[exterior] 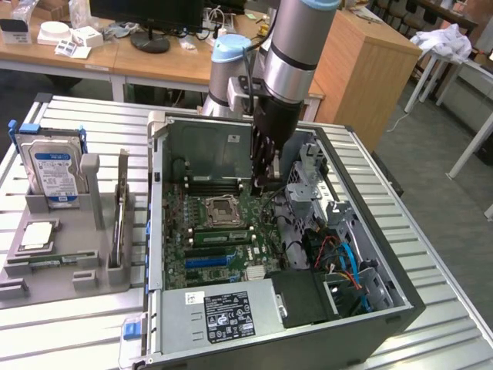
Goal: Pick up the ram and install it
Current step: 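Press down the ram until it locks into place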
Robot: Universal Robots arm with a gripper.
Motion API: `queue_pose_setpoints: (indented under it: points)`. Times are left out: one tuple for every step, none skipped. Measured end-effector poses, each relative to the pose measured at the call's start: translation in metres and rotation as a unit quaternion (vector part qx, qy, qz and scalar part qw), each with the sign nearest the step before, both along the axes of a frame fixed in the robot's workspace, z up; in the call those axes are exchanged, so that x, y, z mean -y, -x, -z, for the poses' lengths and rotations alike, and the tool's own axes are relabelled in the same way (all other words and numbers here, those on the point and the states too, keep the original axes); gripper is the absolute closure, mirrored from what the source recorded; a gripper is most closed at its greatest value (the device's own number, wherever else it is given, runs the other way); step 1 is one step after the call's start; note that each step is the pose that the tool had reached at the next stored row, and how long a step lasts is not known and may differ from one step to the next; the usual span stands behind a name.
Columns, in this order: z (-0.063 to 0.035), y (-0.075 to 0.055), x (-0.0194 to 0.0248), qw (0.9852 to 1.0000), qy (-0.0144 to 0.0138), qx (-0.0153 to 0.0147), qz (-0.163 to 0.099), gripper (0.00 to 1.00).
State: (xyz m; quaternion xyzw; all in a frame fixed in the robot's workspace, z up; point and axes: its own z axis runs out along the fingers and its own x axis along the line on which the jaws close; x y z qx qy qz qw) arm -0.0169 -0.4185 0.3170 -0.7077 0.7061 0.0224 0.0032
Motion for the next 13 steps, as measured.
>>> queue_pose_setpoints:
  points:
    - [0.0019,0.000,0.0000,1.0000,0.0000,0.0000,0.000,0.89]
    - [0.0037,0.000,0.0000,1.0000,0.0000,0.0000,0.000,0.89]
    - [0.0054,0.000,0.0000,1.0000,0.0000,0.0000,0.000,0.89]
    - [0.0073,0.000,0.0000,1.0000,0.0000,0.0000,0.000,0.89]
    - [0.0091,0.000,0.0000,1.0000,0.0000,0.0000,0.000,0.89]
    - [0.0109,0.000,0.0000,1.0000,0.0000,0.0000,0.000,0.89]
    - [0.0129,0.000,0.0000,1.0000,0.0000,0.0000,0.000,0.89]
    - [0.0146,0.000,0.0000,1.0000,-0.0001,0.0000,0.000,0.89]
    - [0.0164,0.000,0.0000,1.0000,0.0000,0.0000,0.000,0.89]
    - [0.0182,0.000,0.0000,1.0000,0.0000,0.0000,0.000,0.89]
    - [0.0200,0.000,0.0000,1.0000,0.0000,0.0000,0.000,0.89]
    - [0.0218,0.000,0.0000,1.0000,0.0000,0.0000,0.000,0.89]
    - [0.0236,0.000,0.0000,1.0000,0.0000,0.0000,0.000,0.89]
